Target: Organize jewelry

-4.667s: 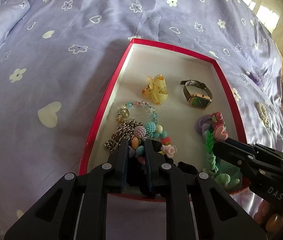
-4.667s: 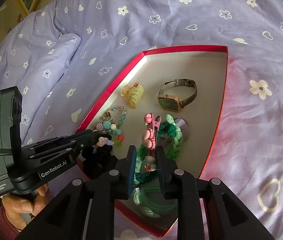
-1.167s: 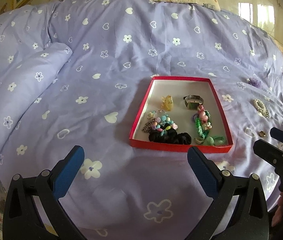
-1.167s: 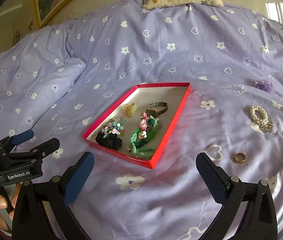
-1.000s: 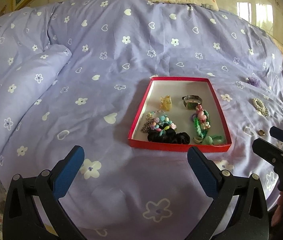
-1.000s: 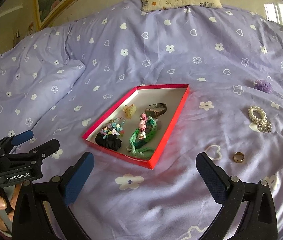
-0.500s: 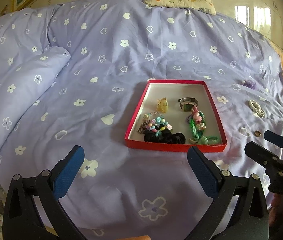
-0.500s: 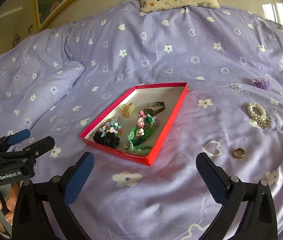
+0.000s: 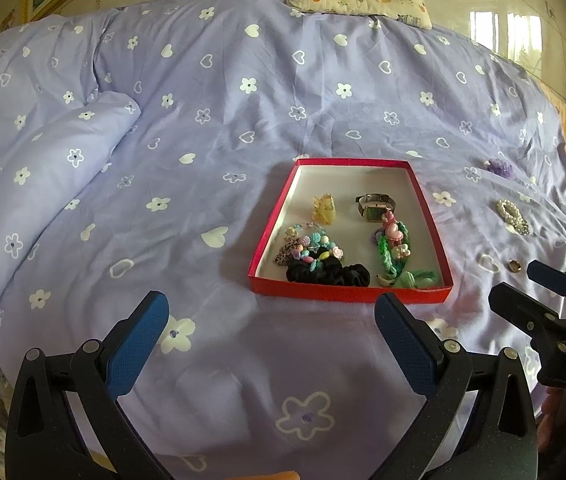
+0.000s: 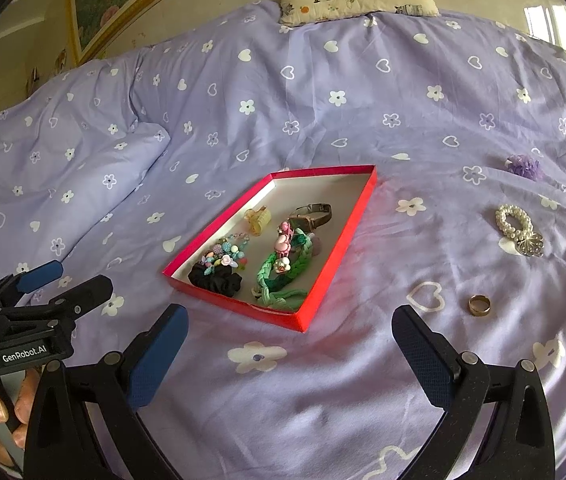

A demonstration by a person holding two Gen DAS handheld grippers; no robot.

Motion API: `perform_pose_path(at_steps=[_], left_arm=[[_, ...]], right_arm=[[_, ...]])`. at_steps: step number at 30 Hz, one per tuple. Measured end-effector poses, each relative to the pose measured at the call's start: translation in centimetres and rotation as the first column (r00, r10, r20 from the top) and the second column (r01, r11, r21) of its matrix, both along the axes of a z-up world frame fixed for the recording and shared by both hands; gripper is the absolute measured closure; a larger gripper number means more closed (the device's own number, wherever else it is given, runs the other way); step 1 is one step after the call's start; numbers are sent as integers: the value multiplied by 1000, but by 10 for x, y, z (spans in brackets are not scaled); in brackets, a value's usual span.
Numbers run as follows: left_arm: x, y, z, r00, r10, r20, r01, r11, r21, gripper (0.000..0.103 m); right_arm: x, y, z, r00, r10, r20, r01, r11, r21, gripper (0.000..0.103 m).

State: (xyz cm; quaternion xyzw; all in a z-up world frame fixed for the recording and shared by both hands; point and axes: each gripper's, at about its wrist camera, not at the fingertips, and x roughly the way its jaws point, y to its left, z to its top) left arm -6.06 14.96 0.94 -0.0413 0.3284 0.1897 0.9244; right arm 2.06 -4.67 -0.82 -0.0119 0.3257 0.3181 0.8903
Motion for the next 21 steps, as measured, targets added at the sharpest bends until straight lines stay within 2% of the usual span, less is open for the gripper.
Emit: perform_pose_path(at_steps=[21], left_arm=[[0,0,-2,1000,2,0,-2,1000,-1,0]], right_arm=[[-4,3,4,1000,3,6,-3,1000,14,0]])
